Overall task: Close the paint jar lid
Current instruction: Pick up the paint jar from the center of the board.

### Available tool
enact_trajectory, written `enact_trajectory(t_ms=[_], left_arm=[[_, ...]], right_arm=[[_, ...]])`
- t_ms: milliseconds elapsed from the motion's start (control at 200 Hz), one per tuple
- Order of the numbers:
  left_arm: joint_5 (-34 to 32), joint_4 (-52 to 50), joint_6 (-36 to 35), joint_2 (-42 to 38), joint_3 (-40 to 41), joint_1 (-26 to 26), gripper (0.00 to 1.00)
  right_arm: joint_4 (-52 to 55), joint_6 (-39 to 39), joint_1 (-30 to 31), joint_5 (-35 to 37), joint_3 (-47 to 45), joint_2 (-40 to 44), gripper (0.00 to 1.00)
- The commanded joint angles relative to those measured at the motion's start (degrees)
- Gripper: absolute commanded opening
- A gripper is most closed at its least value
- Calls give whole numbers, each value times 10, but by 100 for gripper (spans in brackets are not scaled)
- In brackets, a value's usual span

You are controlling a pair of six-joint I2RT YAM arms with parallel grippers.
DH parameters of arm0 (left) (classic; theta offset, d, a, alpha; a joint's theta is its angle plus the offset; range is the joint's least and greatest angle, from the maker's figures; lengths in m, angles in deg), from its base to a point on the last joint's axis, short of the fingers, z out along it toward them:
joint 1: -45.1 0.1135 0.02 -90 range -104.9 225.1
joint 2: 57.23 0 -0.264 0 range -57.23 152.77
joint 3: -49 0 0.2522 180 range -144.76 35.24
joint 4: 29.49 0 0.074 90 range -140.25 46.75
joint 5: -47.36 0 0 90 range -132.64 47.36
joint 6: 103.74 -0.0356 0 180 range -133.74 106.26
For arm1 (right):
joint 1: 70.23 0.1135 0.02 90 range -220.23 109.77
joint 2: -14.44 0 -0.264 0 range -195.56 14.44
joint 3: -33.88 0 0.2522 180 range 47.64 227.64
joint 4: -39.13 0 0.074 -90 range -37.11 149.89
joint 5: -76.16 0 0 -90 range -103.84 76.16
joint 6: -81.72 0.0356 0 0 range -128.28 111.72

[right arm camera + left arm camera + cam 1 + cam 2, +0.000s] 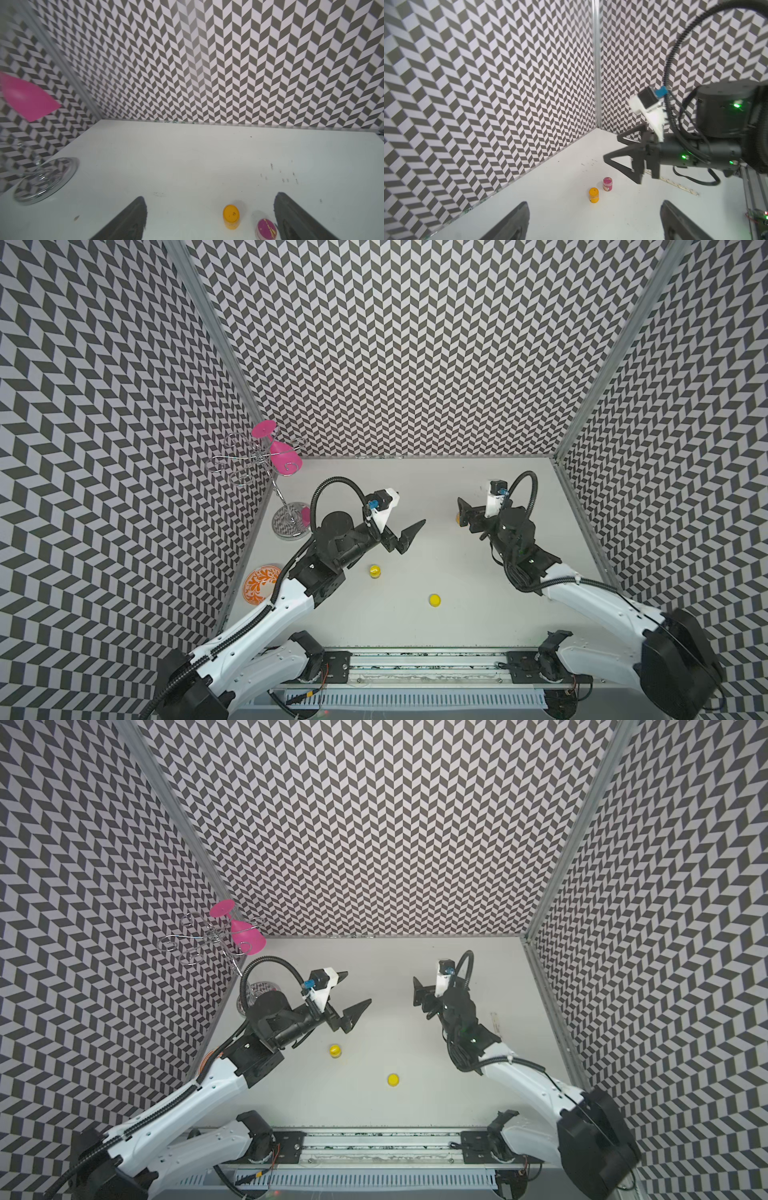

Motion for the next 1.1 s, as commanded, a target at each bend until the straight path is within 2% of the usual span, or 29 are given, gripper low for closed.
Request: enact_trajectory(t_ms=[0, 85, 150, 255, 325, 401, 601, 741, 841, 1097], left_arm=[[-103, -150, 95, -59, -36, 0, 92], [-105, -263, 131, -93, -63, 3, 93], [-107, -337, 166, -108, -99, 3, 93], [-91, -398, 217, -136, -136, 4, 96], [-103, -428, 257, -148, -156, 4, 97], [-133, -459, 294, -154, -180, 4, 96], [-171, -510, 212, -174, -239, 4, 89], [-162, -517, 199, -170, -232, 4, 88], [-170, -513, 196, -176, -225, 3, 79], [-171, -521, 181, -181, -238, 4, 82]], right_arm=[[89, 14, 3, -123, -36, 50, 94], [79, 12, 12, -212, -77, 75, 94], [50, 14, 43, -251, -107, 75, 94], [14, 22, 125, -225, -122, 38, 92], [-21, 28, 178, -195, -115, -2, 91], [-52, 32, 214, -195, -91, -56, 90], [-88, 20, 277, -159, 15, -234, 88], [-114, 18, 297, -142, 66, -312, 87], [-121, 12, 300, -138, 96, -355, 85], [-112, 7, 304, -103, 165, -447, 79]])
